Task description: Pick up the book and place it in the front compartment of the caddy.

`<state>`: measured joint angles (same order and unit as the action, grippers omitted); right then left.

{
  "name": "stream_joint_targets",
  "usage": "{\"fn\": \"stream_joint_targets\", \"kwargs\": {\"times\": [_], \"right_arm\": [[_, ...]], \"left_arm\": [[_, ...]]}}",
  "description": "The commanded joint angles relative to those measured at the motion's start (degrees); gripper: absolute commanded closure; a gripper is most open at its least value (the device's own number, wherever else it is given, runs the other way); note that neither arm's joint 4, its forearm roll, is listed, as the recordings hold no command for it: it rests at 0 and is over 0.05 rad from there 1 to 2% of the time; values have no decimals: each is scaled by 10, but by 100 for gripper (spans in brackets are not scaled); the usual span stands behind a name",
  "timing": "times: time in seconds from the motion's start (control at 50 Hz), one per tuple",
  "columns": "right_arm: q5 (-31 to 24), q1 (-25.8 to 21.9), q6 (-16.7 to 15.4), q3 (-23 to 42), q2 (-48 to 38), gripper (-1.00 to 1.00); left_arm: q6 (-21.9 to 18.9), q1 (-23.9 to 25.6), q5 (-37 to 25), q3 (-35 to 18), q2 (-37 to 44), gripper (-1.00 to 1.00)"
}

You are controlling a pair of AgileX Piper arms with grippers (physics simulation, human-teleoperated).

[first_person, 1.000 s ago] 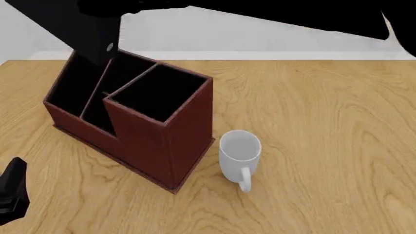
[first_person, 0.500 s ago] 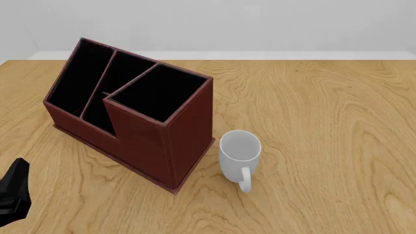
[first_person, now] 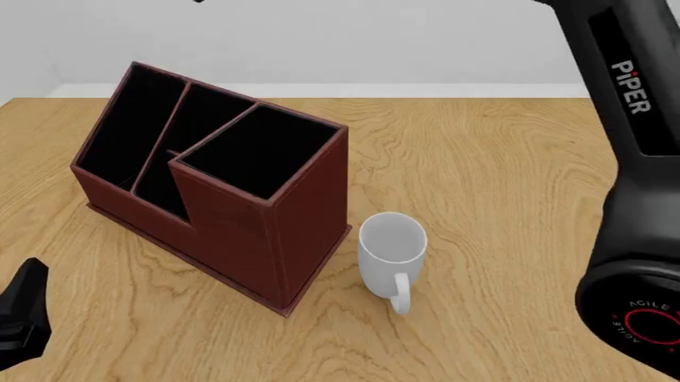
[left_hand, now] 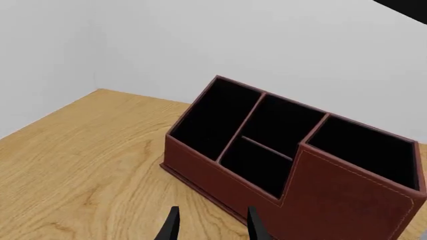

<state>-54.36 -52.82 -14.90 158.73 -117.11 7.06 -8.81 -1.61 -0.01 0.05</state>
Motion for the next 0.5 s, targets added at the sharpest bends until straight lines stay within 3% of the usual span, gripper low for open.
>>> {"fn": "stream_joint_targets", "kwargs": {"times": [0.02, 0.5], "right_arm": [[-16, 13, 3, 34, -16, 100], [0, 18, 25, 34, -45, 100]], "left_arm": [[0, -1, 0, 0, 0, -100], [4, -1, -4, 0, 0, -100]]}}
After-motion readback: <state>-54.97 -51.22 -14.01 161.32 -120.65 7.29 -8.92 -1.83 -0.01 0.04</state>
